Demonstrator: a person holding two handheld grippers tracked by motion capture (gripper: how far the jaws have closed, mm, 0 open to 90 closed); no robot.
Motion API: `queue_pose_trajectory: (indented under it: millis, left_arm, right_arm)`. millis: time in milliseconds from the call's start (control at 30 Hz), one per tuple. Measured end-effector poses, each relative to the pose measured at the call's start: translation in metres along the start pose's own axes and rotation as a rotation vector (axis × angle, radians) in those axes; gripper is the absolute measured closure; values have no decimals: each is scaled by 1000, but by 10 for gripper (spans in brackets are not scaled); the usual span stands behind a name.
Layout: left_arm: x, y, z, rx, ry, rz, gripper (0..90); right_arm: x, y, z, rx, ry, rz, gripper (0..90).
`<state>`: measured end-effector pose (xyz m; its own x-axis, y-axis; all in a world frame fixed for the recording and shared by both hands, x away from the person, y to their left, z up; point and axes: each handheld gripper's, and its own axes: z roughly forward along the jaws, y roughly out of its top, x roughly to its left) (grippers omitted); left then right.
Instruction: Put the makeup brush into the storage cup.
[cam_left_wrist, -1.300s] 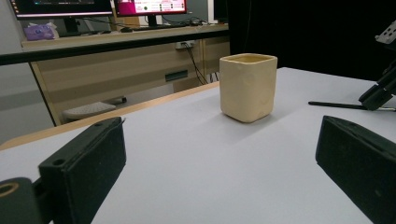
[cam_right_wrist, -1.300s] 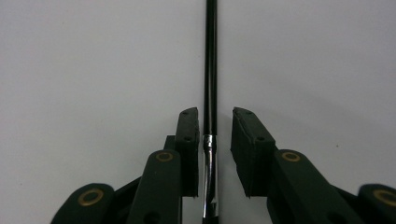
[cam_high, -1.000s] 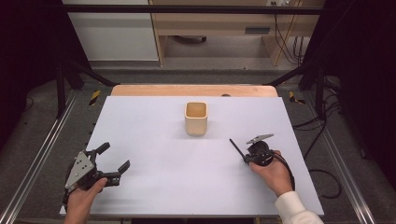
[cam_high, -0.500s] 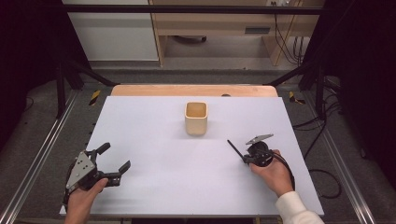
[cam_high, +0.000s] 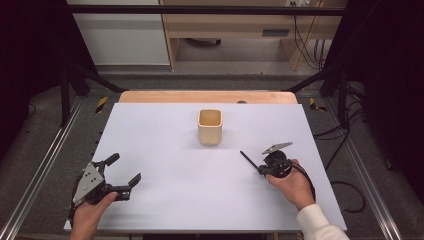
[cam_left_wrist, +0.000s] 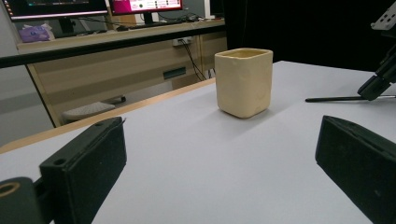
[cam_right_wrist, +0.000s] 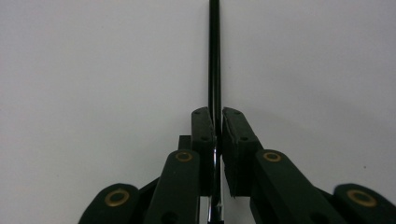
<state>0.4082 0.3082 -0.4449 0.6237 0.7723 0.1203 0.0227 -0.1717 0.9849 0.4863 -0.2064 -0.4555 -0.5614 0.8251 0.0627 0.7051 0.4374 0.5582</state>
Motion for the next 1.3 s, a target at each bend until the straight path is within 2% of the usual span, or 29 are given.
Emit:
queue_pose_trajectory:
  millis: [333,500,667,700,967,1067,1100,1133,1167,1300]
  left_arm:
    - [-6,1,3,10,-16,24,15]
    - [-9,2,5,17,-27,38,15]
    - [-10,2,6,22,-32,46,15]
    - [-11,2,7,25,-34,50,15]
    - [-11,2,7,29,-35,57,16]
    - [-12,1,9,34,-37,60,16]
    - [-13,2,10,35,-41,64,16]
    - [-13,2,10,35,-41,64,16]
    - [-14,2,11,29,-43,82,16]
    - [-17,3,12,36,-49,92,16]
  right_arm:
    - [0,3,-4,-17,16,-2,837]
    - [1,5,-9,-39,29,-19,837]
    - [4,9,-11,-42,38,-10,838]
    - [4,9,-11,-43,45,-23,837]
    - [7,15,-11,-64,73,-42,838]
    - [11,17,-14,-70,85,-24,838]
    - [10,17,-14,-77,87,-44,838]
    - [10,17,-14,-77,87,-44,838]
    - [12,18,-17,-82,95,-41,838]
    - [15,20,-20,-94,103,-55,837]
